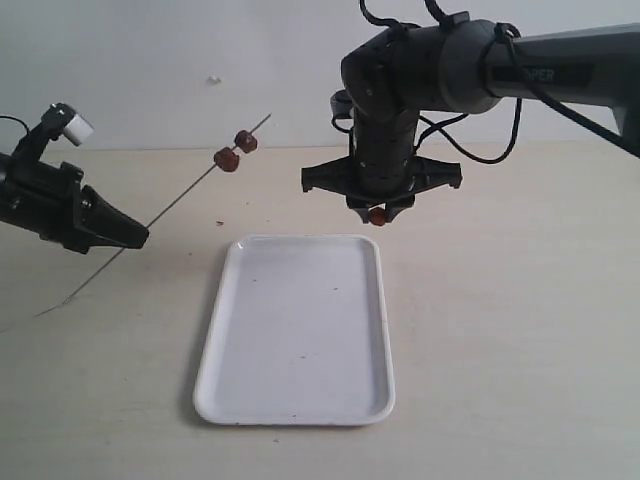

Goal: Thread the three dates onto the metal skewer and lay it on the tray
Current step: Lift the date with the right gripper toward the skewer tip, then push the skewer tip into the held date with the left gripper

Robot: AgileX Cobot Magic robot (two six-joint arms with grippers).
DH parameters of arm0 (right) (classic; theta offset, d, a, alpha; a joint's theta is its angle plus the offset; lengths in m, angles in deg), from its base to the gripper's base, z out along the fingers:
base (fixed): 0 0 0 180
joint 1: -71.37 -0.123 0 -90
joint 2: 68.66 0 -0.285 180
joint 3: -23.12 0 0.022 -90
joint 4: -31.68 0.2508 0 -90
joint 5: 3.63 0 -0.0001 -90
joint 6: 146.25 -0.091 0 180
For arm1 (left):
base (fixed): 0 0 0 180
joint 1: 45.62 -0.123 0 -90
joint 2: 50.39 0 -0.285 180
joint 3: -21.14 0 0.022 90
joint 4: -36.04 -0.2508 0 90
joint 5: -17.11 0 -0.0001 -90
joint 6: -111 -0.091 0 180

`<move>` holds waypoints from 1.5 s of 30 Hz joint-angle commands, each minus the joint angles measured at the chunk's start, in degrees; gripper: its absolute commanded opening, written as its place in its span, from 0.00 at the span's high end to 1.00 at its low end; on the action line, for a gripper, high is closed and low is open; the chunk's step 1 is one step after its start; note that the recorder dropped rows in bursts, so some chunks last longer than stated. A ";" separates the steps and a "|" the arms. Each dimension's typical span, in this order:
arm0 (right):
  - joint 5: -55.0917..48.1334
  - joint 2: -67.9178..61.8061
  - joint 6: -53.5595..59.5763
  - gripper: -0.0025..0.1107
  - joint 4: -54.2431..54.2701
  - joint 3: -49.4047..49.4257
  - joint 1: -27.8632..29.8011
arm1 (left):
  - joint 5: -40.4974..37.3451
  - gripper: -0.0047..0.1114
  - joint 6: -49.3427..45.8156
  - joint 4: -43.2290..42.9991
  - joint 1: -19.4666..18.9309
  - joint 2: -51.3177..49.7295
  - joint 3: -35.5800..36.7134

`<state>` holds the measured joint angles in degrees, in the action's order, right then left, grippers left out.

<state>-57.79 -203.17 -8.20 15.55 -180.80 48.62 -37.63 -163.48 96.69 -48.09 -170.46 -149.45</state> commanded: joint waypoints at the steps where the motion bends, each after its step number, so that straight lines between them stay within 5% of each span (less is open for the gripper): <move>1: 0.42 1.65 -5.15 0.73 -2.27 0.09 1.25 | -2.71 0.96 5.73 -3.37 3.32 0.08 0.29; 7: 2.24 2.00 -6.11 0.73 -1.73 0.09 2.21 | -2.39 0.96 11.90 -9.06 8.03 0.08 0.29; 17: 5.05 2.00 -7.48 0.73 3.93 0.09 3.57 | 0.09 0.96 11.92 -8.07 8.84 0.08 0.53; 30: 7.26 2.00 -9.59 0.73 6.61 0.09 5.60 | 4.37 0.96 5.46 -7.71 9.51 0.08 5.36; 34: 8.46 2.00 -9.39 0.73 10.48 0.09 5.60 | 11.20 0.96 1.76 -7.59 13.51 0.08 7.78; 45: 8.64 2.00 -8.67 0.73 14.43 0.09 5.60 | 15.62 0.96 0.02 2.93 16.41 0.08 7.78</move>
<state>-49.81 -201.97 -17.26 29.16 -180.80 54.06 -22.33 -163.06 98.09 -32.30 -170.46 -141.73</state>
